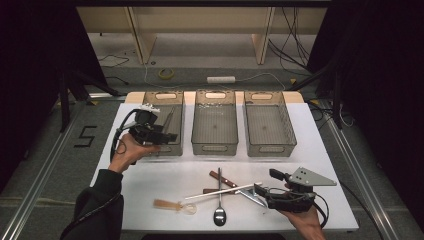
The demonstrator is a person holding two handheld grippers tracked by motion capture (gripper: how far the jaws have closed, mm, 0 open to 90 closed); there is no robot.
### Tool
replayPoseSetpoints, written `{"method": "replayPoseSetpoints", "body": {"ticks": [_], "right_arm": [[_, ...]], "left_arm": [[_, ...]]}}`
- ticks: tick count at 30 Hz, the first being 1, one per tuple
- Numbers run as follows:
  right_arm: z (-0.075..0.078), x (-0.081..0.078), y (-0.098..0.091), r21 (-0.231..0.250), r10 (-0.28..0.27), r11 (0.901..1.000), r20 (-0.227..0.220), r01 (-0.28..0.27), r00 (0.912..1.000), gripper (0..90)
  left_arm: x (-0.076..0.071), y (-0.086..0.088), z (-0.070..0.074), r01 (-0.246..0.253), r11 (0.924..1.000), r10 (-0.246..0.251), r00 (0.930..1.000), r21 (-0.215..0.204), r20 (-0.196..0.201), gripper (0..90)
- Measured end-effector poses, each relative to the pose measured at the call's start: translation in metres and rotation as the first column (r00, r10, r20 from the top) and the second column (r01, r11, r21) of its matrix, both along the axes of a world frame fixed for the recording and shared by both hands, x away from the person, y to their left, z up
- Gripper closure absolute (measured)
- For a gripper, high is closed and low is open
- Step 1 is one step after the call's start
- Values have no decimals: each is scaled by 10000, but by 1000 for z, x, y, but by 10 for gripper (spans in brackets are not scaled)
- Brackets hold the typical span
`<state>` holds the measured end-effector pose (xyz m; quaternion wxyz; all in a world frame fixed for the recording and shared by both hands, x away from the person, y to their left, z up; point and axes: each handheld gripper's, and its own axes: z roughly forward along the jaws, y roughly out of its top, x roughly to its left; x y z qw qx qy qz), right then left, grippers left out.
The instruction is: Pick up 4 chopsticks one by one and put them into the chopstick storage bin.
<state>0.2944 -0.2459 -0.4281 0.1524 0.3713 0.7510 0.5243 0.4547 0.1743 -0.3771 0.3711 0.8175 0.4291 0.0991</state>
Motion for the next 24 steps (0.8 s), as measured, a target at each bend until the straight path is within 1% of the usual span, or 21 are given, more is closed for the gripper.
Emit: {"method": "replayPoseSetpoints", "body": {"ticks": [5, 7, 8, 9, 13, 16, 17, 18, 21, 23, 24], "right_arm": [[0, 0, 0, -16, 6, 10000, 11, -6, 10000, 232], [0, 0, 0, -15, 8, 10000, 5, -8, 10000, 232], [0, 0, 0, -21, 10, 10000, 16, -10, 10000, 232], [0, 0, 0, -17, 9, 10000, 15, -9, 10000, 232], [0, 0, 0, -15, 13, 10000, 19, -13, 10000, 232], [0, 0, 0, -22, 25, 10000, 24, -25, 10000, 232], [0, 0, 0, -15, 24, 10000, 16, -24, 10000, 232], [0, 0, 0, -21, 21, 10000, 13, -21, 10000, 232], [0, 0, 0, -29, 27, 10000, 17, -27, 10000, 232], [0, 0, 0, -14, 22, 10000, 2, -22, 10000, 232], [0, 0, 0, -22, 21, 10000, -3, -21, 10000, 232]], "left_arm": [[-9, -18, 2, 688, 9972, -685, 9976, 293, -119, 230], [-13, -26, 2, 1063, 9935, -1055, 9942, 418, -190, 223], [-15, -30, 1, 1275, 9911, -1267, 9917, 389, -231, 216], [-18, -36, 0, 1588, 9867, -1577, 9870, 358, -297, 212], [-25, -52, -3, 2087, 9759, -2067, 9777, 639, -365, 207], [-30, -61, -5, 2357, 9689, -2331, 9715, 752, -420, 200], [-31, -63, -6, 2366, 9688, -2339, 9713, 743, -440, 196], [-32, -65, -6, 2468, 9653, -2438, 9688, 857, -443, 190], [-35, -69, -7, 2557, 9629, -2526, 9665, 863, -450, 188], [-38, -71, -7, 2652, 9593, -2618, 9640, 967, -466, 188], [-40, -73, -8, 2734, 9565, -2697, 9617, 1015, -496, 187]]}}
